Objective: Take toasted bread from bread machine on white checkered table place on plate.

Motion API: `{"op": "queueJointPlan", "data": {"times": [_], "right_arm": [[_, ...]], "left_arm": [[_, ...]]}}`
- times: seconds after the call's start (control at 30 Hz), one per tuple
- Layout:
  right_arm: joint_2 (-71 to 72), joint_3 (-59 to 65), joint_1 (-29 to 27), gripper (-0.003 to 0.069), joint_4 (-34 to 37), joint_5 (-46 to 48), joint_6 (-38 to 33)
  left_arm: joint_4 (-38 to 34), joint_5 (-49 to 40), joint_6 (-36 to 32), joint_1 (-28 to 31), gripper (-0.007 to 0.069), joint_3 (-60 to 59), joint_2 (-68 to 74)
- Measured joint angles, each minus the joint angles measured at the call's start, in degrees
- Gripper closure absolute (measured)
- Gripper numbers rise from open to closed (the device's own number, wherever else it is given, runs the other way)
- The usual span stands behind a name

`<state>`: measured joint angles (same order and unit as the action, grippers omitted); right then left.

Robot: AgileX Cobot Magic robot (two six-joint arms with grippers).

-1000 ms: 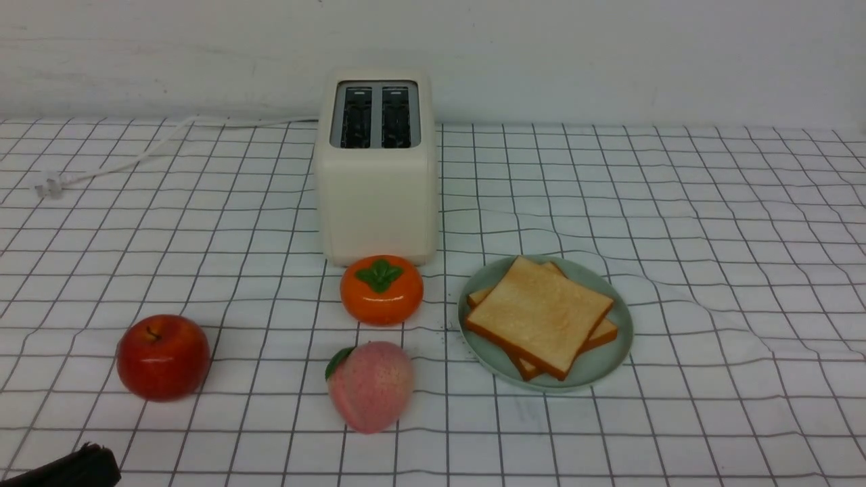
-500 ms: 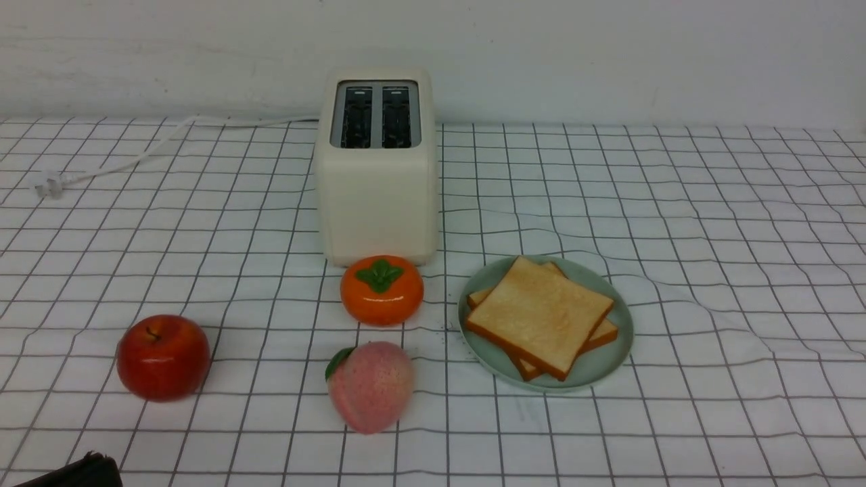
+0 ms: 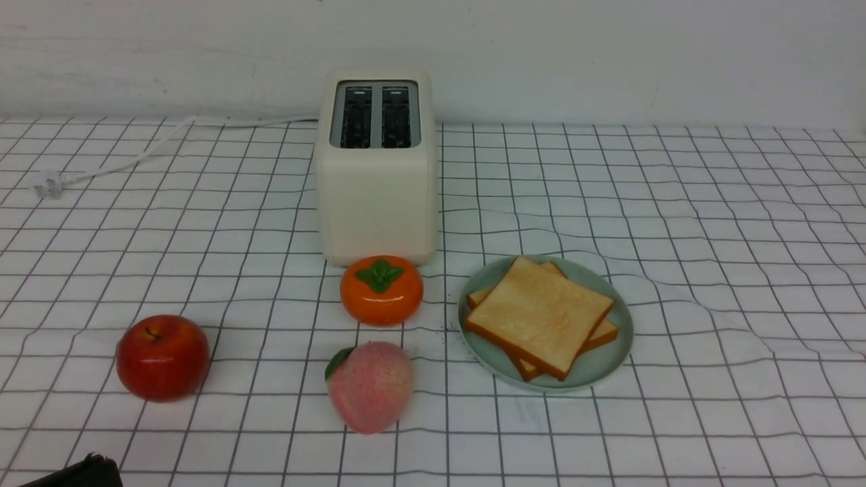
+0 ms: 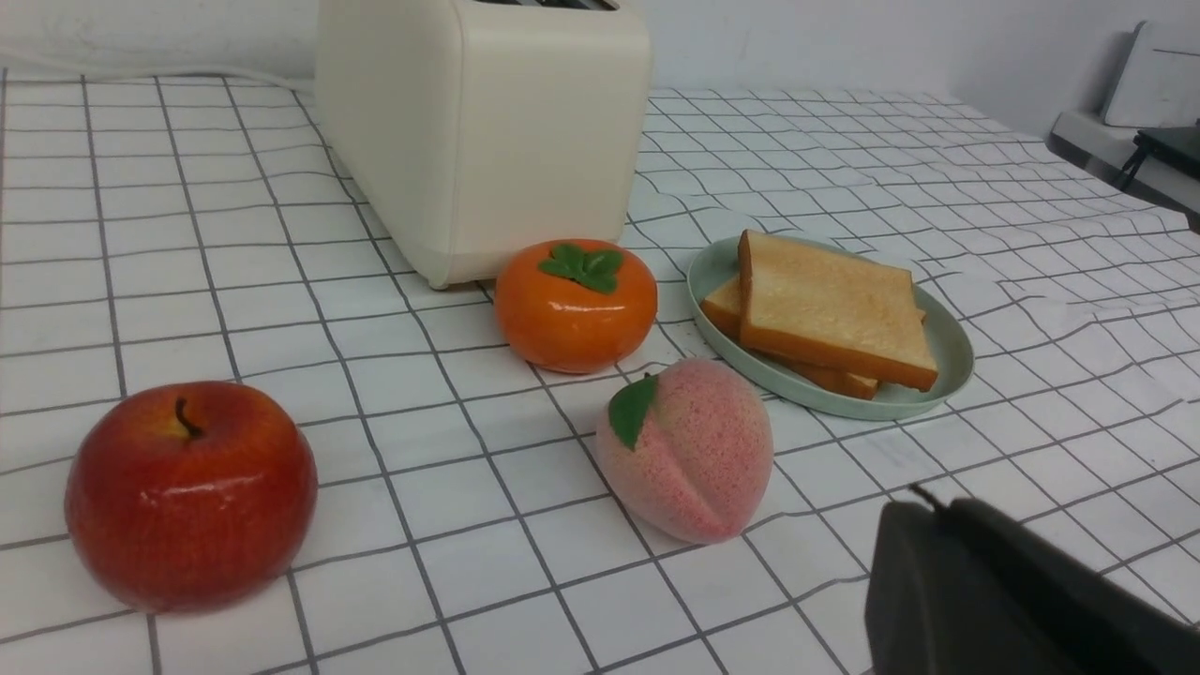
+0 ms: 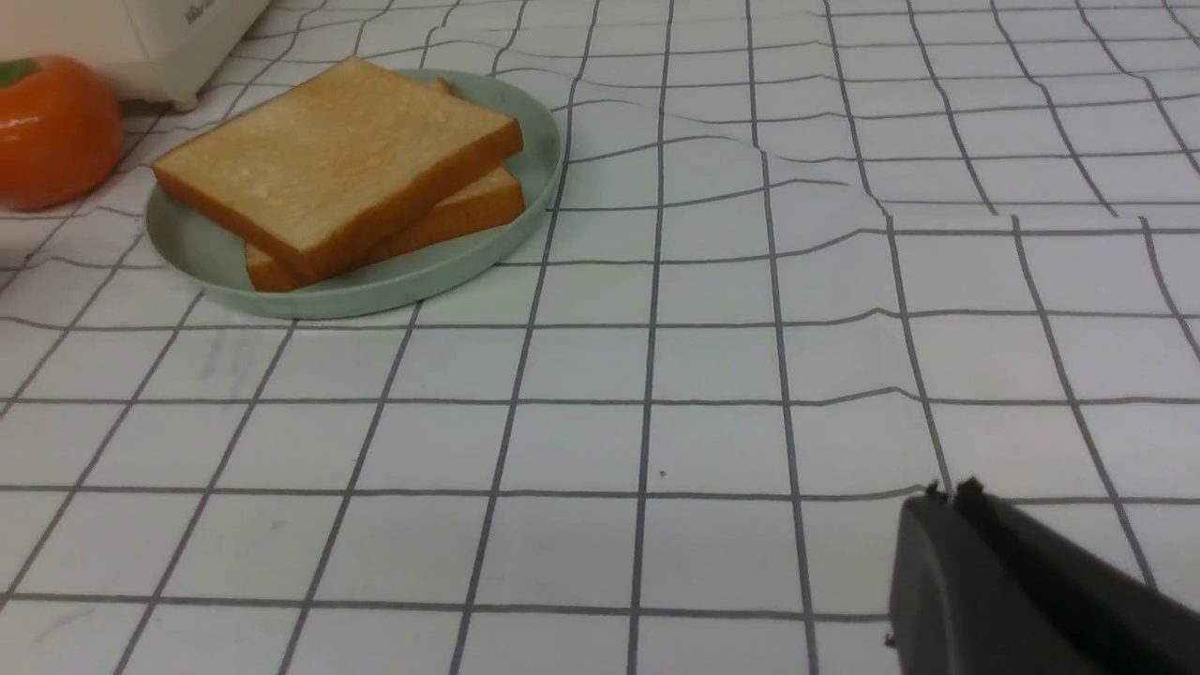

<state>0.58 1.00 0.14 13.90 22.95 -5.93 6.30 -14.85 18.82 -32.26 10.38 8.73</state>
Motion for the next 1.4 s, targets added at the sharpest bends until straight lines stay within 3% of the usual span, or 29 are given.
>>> {"op": "queueJointPlan", "data": {"times": [0.9,1.03,1.3,1.4], "right_arm": [[0.0,0.0,0.0,0.0664,0.0,0.0,0.4],[0.0,0.0,0.0,0.066,0.0,0.0,0.4],[0.0,0.0,0.0,0.0655,0.0,0.0,0.4],[0.0,0.0,0.0,0.0653,0.0,0.1,0.4]], "left_arm": [[3.0,0.4,0.0,0.9,0.0627,-0.5,0.0],[1.6,1.0,0.4,7.6,0.0637,-0.6,-0.2],[-7.4,1.9,-5.6,27.4,0.0637,-3.4,-8.4],[-10.0,3.0,-6.7,30.5,0.0637,-8.2,-9.4]]}}
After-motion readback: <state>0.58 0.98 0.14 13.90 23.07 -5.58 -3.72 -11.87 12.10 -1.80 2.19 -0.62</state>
